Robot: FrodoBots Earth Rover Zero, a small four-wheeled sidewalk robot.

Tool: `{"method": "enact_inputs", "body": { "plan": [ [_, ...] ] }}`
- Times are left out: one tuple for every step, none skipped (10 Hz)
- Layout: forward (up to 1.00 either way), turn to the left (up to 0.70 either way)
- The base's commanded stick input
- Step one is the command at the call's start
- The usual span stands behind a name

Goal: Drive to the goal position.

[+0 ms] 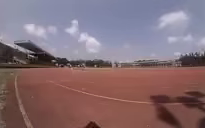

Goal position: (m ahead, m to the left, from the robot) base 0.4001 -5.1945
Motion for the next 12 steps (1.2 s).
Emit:
{"method": "enact_inputs", "body": {
  "plan": [
    [0.7, -0.35],
    [0.7, -0.35],
    [0.7, -0.35],
    [0.7, -0.35],
    [0.7, -0.35],
    [0.7, -0.35],
    [0.7, -0.35],
    [0.7, -0.35],
    [0.7, -0.35],
    [0.7, -0.35],
    [0.7, -0.35],
    [0.7, -0.35]
  ]
}}
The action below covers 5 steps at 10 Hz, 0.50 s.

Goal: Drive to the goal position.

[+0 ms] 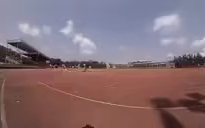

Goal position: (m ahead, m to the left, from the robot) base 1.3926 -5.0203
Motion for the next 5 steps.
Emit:
{"method": "enact_inputs", "body": {
  "plan": [
    [0.7, -0.35],
    [0.7, -0.35],
    [0.7, -0.35],
    [0.7, -0.35],
    [0.7, -0.35]
  ]
}}
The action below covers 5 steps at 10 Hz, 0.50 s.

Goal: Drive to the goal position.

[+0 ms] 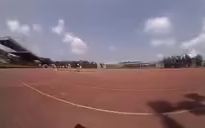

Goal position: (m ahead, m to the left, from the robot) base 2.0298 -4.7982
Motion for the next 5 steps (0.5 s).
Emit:
{"method": "enact_inputs", "body": {
  "plan": [
    [0.7, -0.35],
    [0.7, -0.35],
    [0.7, -0.35],
    [0.7, -0.35],
    [0.7, -0.35]
  ]
}}
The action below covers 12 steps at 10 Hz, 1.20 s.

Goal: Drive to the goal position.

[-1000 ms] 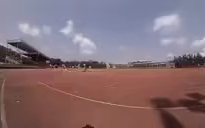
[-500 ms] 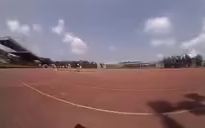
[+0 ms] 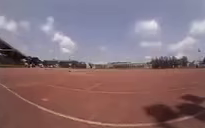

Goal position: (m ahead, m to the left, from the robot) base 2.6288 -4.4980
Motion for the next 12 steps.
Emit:
{"method": "enact_inputs", "body": {
  "plan": [
    [0.7, -0.35],
    [0.7, -0.35],
    [0.7, -0.35],
    [0.7, -0.35],
    [0.7, -0.35],
    [0.7, -0.35],
    [0.7, -0.35],
    [0.7, -0.35],
    [0.7, -0.35],
    [0.7, -0.35],
    [0.7, -0.35],
    [0.7, -0.35]
  ]
}}
